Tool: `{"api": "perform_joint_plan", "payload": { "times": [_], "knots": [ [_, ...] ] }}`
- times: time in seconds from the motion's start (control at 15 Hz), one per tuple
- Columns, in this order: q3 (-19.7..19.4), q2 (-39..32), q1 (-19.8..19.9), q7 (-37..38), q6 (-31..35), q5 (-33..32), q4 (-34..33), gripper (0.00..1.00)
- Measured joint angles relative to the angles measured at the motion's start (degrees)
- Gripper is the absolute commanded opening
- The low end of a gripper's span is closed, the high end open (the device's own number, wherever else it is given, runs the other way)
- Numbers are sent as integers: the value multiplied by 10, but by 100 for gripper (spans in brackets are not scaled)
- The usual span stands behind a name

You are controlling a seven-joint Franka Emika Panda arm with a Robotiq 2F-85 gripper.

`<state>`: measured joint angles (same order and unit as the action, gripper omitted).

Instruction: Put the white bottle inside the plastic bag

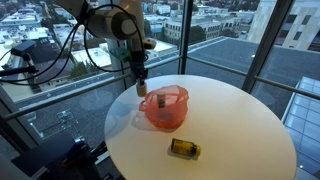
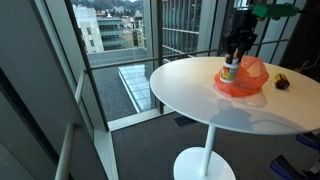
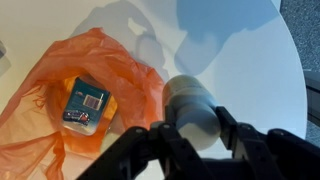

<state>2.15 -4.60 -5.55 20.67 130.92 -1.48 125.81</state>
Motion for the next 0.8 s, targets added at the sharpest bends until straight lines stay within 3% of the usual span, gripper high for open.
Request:
{"api": "perform_joint_plan", "payload": {
  "times": [0.47, 0.8],
  "knots": [
    [-18, 42, 37, -1, -75, 0, -57, 19],
    [-34, 45, 62, 1, -92, 0, -72, 19]
  ]
}}
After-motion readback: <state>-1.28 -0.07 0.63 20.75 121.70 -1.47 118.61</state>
